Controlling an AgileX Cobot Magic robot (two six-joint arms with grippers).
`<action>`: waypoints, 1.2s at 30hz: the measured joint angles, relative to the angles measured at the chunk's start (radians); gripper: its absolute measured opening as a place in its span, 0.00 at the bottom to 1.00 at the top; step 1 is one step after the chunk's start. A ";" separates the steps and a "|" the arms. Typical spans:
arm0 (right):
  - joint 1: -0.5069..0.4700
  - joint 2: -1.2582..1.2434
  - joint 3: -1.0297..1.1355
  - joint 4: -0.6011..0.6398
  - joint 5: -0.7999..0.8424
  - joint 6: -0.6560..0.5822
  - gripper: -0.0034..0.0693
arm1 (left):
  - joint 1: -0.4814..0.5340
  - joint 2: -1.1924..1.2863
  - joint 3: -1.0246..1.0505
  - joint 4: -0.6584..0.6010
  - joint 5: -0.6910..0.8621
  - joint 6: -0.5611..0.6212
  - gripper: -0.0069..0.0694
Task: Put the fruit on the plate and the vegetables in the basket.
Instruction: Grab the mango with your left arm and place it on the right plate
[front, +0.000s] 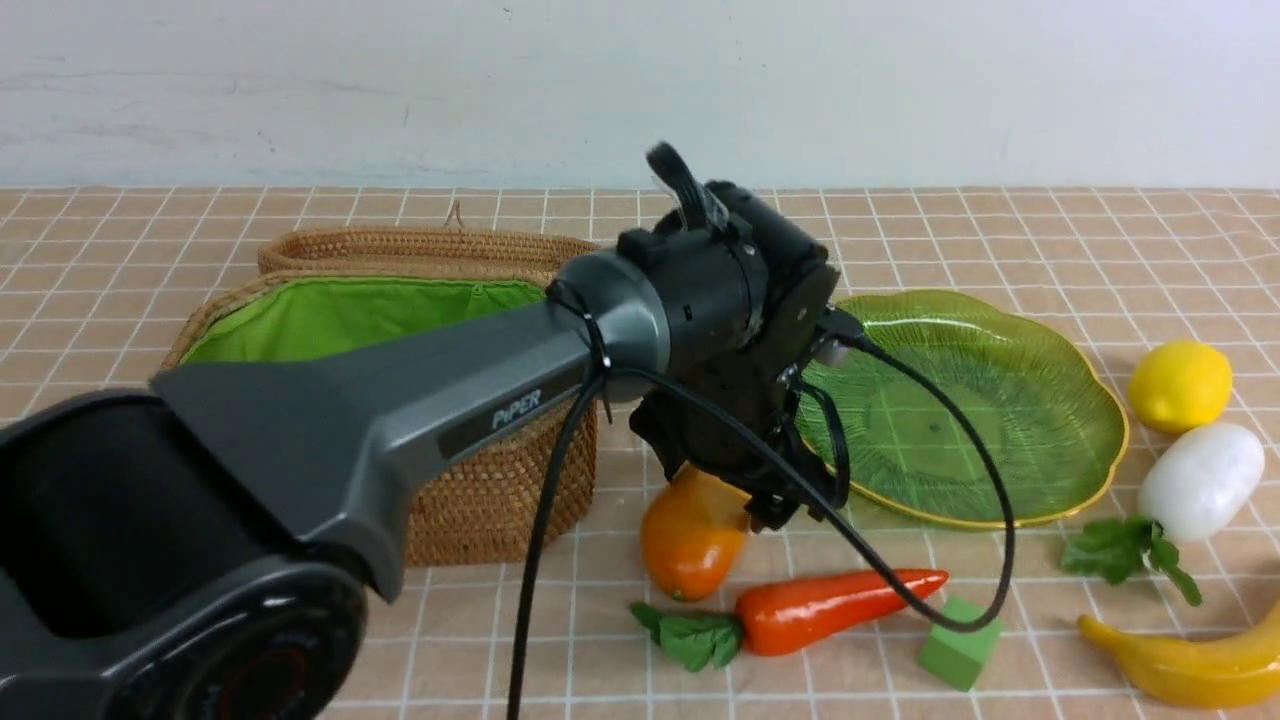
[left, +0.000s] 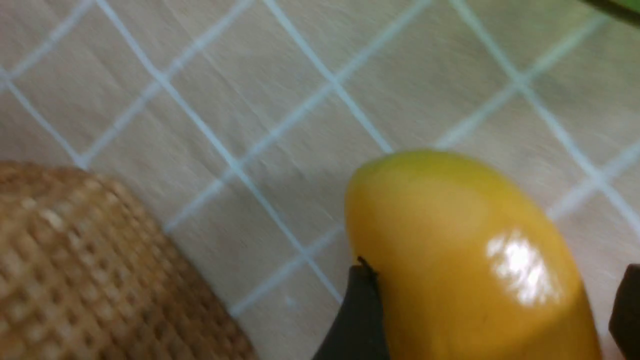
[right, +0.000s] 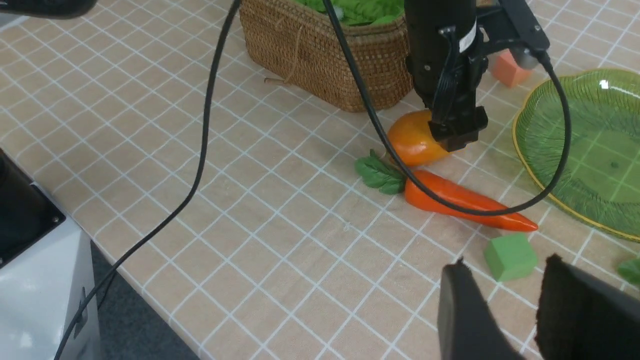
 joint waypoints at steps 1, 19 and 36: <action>0.000 -0.001 0.000 0.001 0.003 0.000 0.37 | 0.000 0.011 0.000 0.016 -0.013 -0.005 0.89; 0.001 -0.003 0.000 -0.162 -0.042 0.048 0.37 | 0.001 0.011 -0.094 -0.031 -0.030 -0.023 0.80; 0.001 -0.003 0.000 -0.324 -0.046 0.326 0.37 | 0.001 0.211 -0.224 -0.463 -0.689 0.265 0.82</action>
